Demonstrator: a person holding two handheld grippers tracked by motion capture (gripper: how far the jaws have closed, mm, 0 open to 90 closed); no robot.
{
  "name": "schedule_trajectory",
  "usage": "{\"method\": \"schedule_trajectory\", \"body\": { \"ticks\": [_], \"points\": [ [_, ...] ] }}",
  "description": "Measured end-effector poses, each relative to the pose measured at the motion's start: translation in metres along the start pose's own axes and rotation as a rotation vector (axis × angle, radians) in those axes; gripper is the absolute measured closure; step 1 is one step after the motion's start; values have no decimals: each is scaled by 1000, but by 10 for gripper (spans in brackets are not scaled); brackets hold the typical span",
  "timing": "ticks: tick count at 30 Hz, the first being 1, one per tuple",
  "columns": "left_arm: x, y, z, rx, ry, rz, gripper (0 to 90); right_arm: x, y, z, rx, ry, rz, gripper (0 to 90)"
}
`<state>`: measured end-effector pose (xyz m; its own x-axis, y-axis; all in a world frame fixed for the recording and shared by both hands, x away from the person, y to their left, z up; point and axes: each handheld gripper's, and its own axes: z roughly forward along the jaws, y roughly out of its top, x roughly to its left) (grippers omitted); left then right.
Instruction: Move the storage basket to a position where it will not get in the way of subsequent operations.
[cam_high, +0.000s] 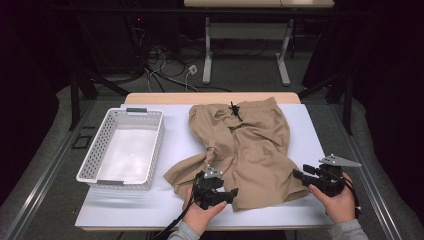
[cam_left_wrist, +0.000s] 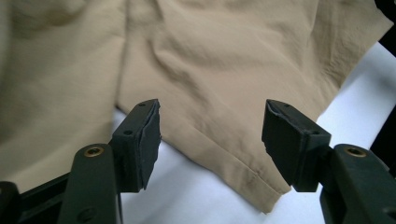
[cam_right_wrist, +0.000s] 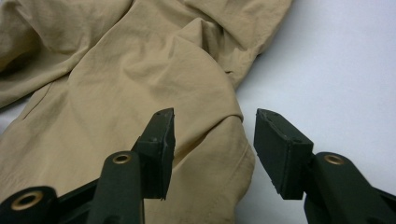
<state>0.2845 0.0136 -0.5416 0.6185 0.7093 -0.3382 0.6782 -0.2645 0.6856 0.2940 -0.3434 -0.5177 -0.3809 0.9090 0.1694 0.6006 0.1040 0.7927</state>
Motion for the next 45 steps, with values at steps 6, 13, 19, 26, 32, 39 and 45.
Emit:
{"method": "schedule_trajectory", "body": {
  "ticks": [6,13,19,26,32,39,45],
  "points": [
    [-8,-7,6,15,-13,23,355,-3,-3,-1,2,-6,4,481],
    [-22,-19,11,40,-26,85,324,-6,-5,-1,-1,-9,9,481],
    [-25,-23,14,51,10,135,370,-7,-6,-3,-4,-13,16,481],
    [-24,-27,12,50,26,200,723,-10,-6,-5,-16,-14,34,481],
    [-20,-26,5,86,6,191,868,-11,-6,-5,-16,-19,43,481],
    [-8,-27,-21,67,-16,131,877,-12,-12,-5,3,-18,51,478],
    [3,-31,-37,55,5,106,877,-5,-18,-1,32,7,57,477]
  ]
}}
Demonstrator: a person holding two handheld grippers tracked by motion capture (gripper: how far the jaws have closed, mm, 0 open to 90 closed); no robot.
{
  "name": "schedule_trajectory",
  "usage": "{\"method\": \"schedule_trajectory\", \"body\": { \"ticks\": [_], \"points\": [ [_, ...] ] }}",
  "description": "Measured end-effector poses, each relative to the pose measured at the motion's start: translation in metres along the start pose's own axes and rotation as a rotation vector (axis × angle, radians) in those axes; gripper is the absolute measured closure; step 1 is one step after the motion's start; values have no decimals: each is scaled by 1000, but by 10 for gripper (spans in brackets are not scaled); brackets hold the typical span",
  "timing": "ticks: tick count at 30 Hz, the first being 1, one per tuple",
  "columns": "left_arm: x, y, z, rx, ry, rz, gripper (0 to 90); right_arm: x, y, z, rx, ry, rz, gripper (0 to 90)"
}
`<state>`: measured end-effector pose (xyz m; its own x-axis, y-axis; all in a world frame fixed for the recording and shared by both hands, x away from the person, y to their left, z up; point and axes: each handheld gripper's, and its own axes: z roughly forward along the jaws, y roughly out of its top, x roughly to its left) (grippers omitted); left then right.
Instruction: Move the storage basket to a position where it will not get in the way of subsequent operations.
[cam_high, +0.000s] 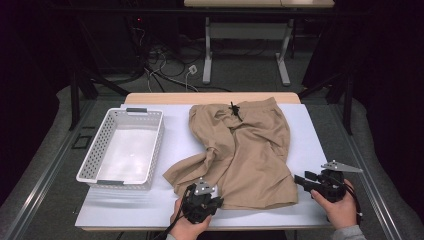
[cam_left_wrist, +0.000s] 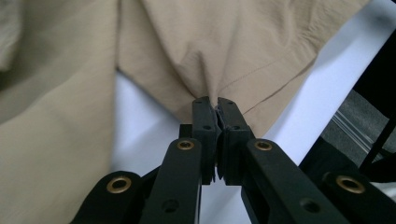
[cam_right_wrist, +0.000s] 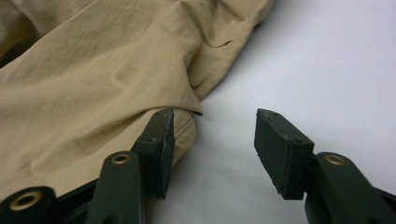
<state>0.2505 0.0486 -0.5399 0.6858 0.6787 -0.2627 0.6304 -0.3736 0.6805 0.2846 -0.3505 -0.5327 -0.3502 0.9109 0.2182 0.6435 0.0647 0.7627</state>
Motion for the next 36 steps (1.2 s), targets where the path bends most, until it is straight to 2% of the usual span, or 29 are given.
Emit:
{"method": "schedule_trajectory", "body": {
  "ticks": [3,10,15,18,20,24,30,36],
  "points": [
    [6,-4,-6,-2,12,-17,877,7,-2,4,14,26,2,474],
    [20,-5,-22,-38,41,-56,877,21,-3,16,58,41,-28,474],
    [31,-4,-31,-72,58,-94,878,22,-7,20,79,37,-28,471],
    [37,-2,-36,-95,71,-102,877,21,-10,22,85,53,-9,471],
    [39,-2,-36,-95,62,-105,877,23,-10,22,86,60,-8,471],
    [36,-4,-29,-67,56,-88,877,31,-10,18,78,78,-21,465],
    [34,-4,-25,-54,46,-86,877,45,-15,20,103,100,-44,422],
    [32,-5,-23,-48,38,-84,876,49,-22,24,146,86,-62,412]
  ]
}}
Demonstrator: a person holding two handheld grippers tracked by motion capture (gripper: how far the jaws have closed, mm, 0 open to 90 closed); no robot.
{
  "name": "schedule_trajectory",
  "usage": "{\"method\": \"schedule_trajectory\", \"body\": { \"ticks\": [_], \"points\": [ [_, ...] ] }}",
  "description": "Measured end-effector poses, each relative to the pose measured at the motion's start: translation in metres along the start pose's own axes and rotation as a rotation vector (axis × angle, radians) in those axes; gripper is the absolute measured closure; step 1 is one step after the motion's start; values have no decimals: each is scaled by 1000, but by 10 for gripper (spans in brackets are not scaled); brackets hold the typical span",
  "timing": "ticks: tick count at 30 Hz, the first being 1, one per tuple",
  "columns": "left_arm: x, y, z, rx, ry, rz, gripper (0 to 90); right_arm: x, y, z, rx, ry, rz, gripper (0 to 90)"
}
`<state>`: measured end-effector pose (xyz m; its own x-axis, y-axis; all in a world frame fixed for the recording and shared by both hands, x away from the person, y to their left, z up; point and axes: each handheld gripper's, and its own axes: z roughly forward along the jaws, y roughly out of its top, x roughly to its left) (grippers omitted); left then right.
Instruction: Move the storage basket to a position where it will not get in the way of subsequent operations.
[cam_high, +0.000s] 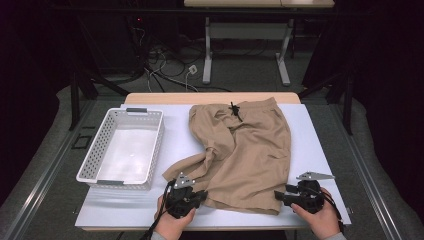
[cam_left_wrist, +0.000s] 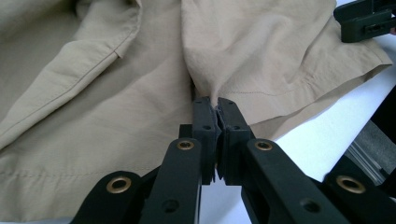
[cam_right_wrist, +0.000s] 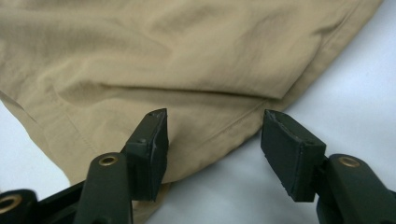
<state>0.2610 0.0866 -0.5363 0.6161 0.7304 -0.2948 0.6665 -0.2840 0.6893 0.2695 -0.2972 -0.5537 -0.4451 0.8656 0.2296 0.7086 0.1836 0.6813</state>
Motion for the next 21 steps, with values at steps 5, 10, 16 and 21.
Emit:
{"method": "schedule_trajectory", "body": {
  "ticks": [5,10,16,21],
  "points": [
    [-3,-1,2,7,-10,0,875,5,-5,-2,3,-19,-19,430],
    [-7,-2,4,14,-21,11,875,7,-7,-5,25,-9,-13,547],
    [-9,-3,7,23,-34,16,875,5,-6,-6,47,-5,7,757],
    [-11,-3,10,31,-42,9,874,-1,-4,-5,68,6,35,898]
  ]
}}
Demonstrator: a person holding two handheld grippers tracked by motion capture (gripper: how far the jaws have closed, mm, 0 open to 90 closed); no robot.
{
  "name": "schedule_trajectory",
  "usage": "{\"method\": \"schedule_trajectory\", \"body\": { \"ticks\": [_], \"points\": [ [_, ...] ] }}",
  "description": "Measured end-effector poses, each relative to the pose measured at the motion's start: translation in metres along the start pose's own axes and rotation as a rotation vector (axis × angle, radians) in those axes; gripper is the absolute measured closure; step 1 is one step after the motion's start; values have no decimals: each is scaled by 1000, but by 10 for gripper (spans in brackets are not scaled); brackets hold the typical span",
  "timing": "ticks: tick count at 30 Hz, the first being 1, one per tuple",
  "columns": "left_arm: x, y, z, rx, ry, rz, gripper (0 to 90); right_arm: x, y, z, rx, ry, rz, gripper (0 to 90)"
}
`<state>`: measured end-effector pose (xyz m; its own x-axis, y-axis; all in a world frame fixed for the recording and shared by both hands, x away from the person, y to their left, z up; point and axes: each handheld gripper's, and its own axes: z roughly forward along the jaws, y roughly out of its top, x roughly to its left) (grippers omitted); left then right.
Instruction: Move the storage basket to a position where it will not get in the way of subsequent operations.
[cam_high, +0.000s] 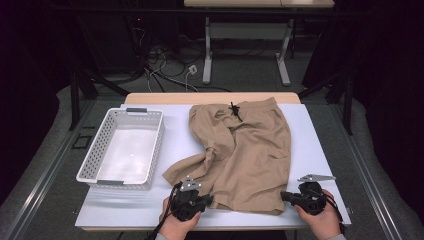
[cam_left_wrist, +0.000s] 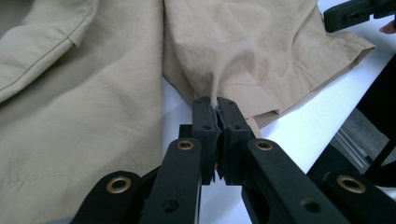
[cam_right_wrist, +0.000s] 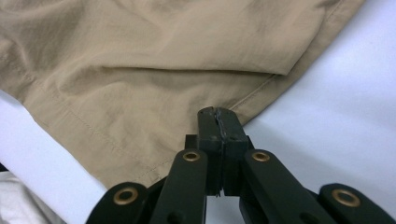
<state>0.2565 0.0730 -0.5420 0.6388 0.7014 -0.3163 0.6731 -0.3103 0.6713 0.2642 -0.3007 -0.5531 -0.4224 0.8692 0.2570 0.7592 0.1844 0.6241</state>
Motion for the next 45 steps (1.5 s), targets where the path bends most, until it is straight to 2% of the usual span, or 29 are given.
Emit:
{"method": "schedule_trajectory", "body": {
  "ticks": [5,8,10,13,15,19,22,26,30,32,35,41,45],
  "points": [
    [-3,0,0,-2,-8,4,874,-5,1,-4,19,25,38,900],
    [-4,0,-1,-7,-12,4,874,-7,0,-7,14,27,45,900],
    [-5,0,-1,-6,-12,13,874,-6,0,-9,6,32,61,900],
    [-6,0,-2,-12,-17,5,875,-4,0,-13,-5,48,90,900],
    [-7,0,-2,-12,-19,10,875,-1,1,-15,-21,53,111,783],
    [-9,-1,0,-4,-24,9,875,2,-1,-17,-38,34,144,664],
    [-10,-1,1,-7,-26,8,875,2,-2,-16,-24,18,183,635],
    [-10,-1,0,-6,-24,18,875,1,-4,-14,-14,22,213,614],
    [-10,-1,0,-7,-26,18,875,2,-6,-9,14,55,240,609],
    [-11,-1,0,-7,-27,17,875,3,-5,-7,17,75,246,609],
    [-11,-1,2,-5,-32,18,875,6,-4,-5,20,75,249,640],
    [-11,-1,1,-6,-34,19,875,10,-4,-2,27,59,228,766],
    [-12,-1,1,-5,-37,19,875,8,-4,-2,43,68,212,852]
  ]
}}
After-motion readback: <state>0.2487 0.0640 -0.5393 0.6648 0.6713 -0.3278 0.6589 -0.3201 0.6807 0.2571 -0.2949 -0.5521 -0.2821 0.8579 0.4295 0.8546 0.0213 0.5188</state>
